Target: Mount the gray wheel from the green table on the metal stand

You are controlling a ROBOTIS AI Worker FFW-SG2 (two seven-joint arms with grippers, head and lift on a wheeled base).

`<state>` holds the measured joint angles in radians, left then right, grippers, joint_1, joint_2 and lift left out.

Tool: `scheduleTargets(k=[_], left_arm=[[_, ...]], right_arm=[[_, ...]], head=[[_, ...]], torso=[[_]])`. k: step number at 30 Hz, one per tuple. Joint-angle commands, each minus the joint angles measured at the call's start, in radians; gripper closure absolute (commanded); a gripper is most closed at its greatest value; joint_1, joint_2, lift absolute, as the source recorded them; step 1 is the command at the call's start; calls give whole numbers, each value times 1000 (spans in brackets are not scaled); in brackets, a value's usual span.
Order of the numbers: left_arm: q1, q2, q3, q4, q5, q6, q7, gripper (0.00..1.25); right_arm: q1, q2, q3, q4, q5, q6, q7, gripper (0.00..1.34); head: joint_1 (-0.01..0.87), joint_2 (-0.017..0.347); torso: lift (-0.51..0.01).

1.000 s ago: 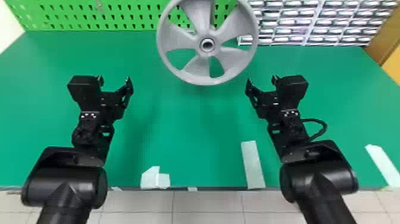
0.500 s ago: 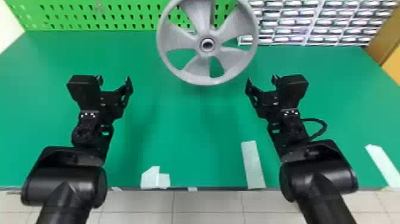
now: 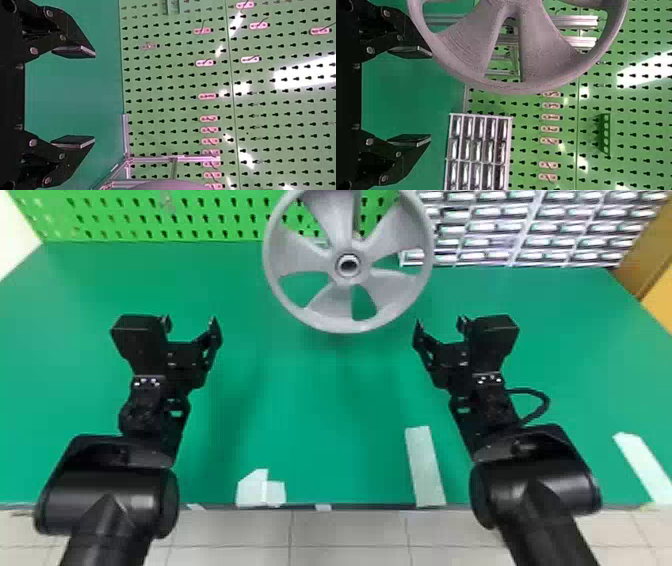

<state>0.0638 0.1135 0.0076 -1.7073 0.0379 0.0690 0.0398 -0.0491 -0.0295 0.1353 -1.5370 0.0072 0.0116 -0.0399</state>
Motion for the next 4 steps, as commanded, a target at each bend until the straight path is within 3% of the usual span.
scheduleTargets(k=[1, 4], left_arm=[[-4, 0, -1, 0, 0, 0, 0, 486], [-6, 0, -1, 0, 0, 0, 0, 486]], right_arm=[[0, 0, -2, 0, -1, -1, 0, 512], [0, 0, 0, 0, -3, -1, 0, 512]], head=[[867, 52], [867, 52]], torso=[[-100], [-100]])
